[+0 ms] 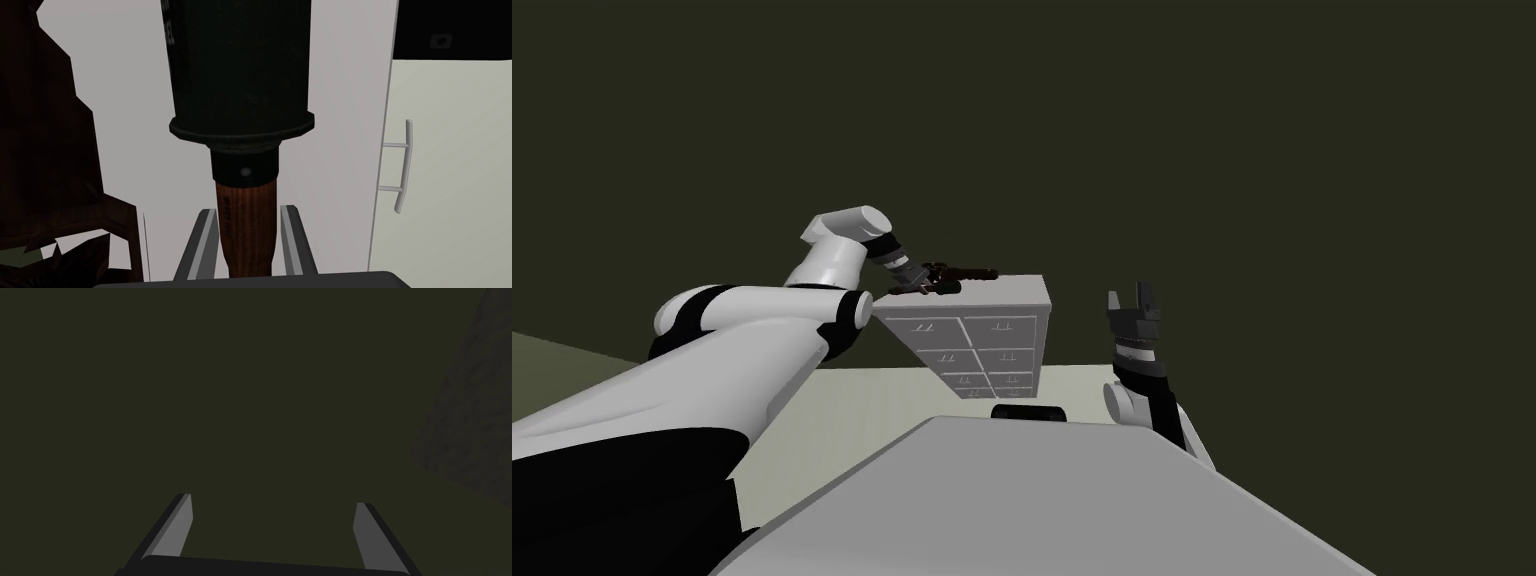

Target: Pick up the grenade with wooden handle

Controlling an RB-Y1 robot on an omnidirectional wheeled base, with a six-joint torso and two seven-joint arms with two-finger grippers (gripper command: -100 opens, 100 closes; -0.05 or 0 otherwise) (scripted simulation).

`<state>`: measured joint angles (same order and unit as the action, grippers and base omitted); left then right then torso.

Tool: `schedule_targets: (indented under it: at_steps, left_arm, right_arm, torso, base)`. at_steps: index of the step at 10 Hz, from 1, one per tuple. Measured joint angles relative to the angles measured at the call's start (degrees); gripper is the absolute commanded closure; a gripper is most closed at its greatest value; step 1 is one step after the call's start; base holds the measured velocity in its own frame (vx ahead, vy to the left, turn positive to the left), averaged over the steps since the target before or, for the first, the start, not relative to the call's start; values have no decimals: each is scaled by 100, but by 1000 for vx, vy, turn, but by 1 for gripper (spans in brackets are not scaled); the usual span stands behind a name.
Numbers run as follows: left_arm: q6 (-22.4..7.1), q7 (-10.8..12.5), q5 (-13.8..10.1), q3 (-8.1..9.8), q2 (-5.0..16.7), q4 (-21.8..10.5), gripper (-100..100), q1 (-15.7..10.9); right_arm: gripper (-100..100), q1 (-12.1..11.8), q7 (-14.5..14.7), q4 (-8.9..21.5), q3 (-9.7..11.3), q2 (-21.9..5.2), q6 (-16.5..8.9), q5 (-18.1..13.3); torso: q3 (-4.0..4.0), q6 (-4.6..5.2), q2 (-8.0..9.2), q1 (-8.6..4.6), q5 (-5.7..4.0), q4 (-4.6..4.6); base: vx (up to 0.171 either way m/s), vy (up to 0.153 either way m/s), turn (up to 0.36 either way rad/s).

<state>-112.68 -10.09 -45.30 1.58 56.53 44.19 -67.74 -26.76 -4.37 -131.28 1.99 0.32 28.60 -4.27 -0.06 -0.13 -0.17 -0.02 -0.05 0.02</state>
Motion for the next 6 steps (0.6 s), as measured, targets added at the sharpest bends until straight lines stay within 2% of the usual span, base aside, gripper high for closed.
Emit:
schedule_targets:
  at_steps: [2, 3, 4, 5, 6]
  left_arm:
    - [-14, -62, 35, -166, -184, -178, 100, -312]
    - [-16, -62, 30, -234, -329, -155, 100, -402]
    - [14, -111, 79, -377, -484, -367, 100, -670]
    - [-12, -89, 63, -391, -539, -281, 100, -674]
    - [-22, -75, 58, -388, -545, -259, 0, -668]
  right_arm:
    - [0, 1, 0, 0, 1, 0, 0, 0]
    - [0, 1, 0, 0, 0, 0, 0, 0]
    - [0, 1, 0, 0, 0, 0, 0, 0]
    - [0, 2, 0, 0, 1, 0, 0, 0]
    - [0, 2, 0, 0, 1, 0, 0, 0]
  torso:
    - [2, 5, 4, -3, -1, 0]
    - [3, 0, 6, -1, 1, 1]
    - [2, 5, 3, -5, -4, 2]
    - [2, 13, 5, -6, -2, 0]
    - [6, 11, 13, -5, -3, 2]
  base:
    - [45, -1, 282]
    - [61, -8, 312]
    - [46, -4, 71]
    - [14, 0, -8]
    - [0, 0, 0]
